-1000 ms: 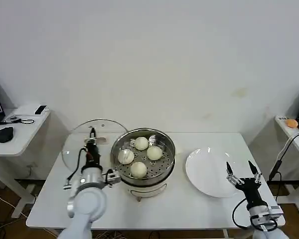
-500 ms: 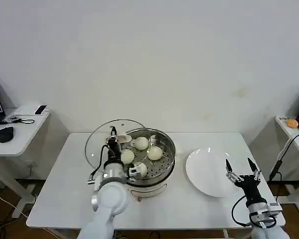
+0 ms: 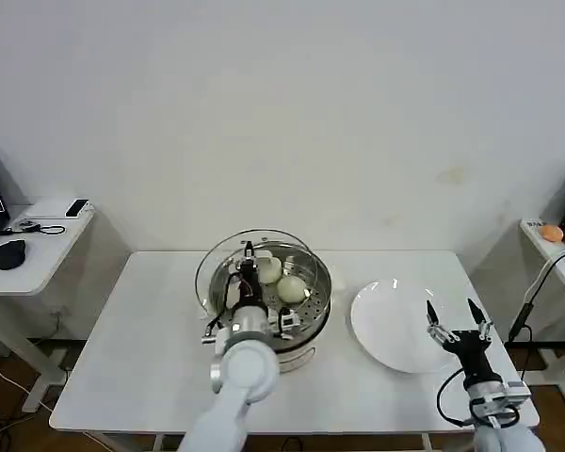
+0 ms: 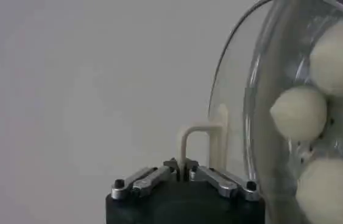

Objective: Take steamed baozi put them in steamer then cover it.

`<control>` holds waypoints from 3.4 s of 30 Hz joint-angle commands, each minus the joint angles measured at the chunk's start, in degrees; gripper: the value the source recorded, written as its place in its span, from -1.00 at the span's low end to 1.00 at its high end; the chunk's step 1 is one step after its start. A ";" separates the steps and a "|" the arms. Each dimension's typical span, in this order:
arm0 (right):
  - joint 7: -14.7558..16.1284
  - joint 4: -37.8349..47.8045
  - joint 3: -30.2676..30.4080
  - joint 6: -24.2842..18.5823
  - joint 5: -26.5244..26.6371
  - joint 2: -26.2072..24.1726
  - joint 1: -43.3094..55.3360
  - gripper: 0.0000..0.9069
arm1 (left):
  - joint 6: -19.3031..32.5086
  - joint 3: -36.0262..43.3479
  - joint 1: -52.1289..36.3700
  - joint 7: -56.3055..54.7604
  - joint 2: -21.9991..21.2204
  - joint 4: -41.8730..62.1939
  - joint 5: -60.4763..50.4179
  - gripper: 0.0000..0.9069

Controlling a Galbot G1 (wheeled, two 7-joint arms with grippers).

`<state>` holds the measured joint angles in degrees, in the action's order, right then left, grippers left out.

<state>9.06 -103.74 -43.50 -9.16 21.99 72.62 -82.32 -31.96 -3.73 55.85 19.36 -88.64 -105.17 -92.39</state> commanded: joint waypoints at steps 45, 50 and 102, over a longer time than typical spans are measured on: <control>0.37 2.85 0.10 -0.40 0.29 -0.32 1.33 1.00 | 2.64 2.91 -0.16 -0.50 0.48 5.05 -2.32 -1.00; 0.36 3.04 0.16 -0.37 0.27 -0.35 1.47 1.00 | 2.51 2.94 -0.39 0.40 0.05 4.45 -1.67 -1.00; 0.55 3.43 0.28 -0.27 0.41 0.44 1.97 1.00 | 3.42 1.56 2.94 3.11 1.44 -1.92 3.92 1.00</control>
<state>9.53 -100.41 -43.27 -9.36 22.46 73.01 -80.40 -28.56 -2.10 57.80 20.36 -87.41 -104.14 -89.84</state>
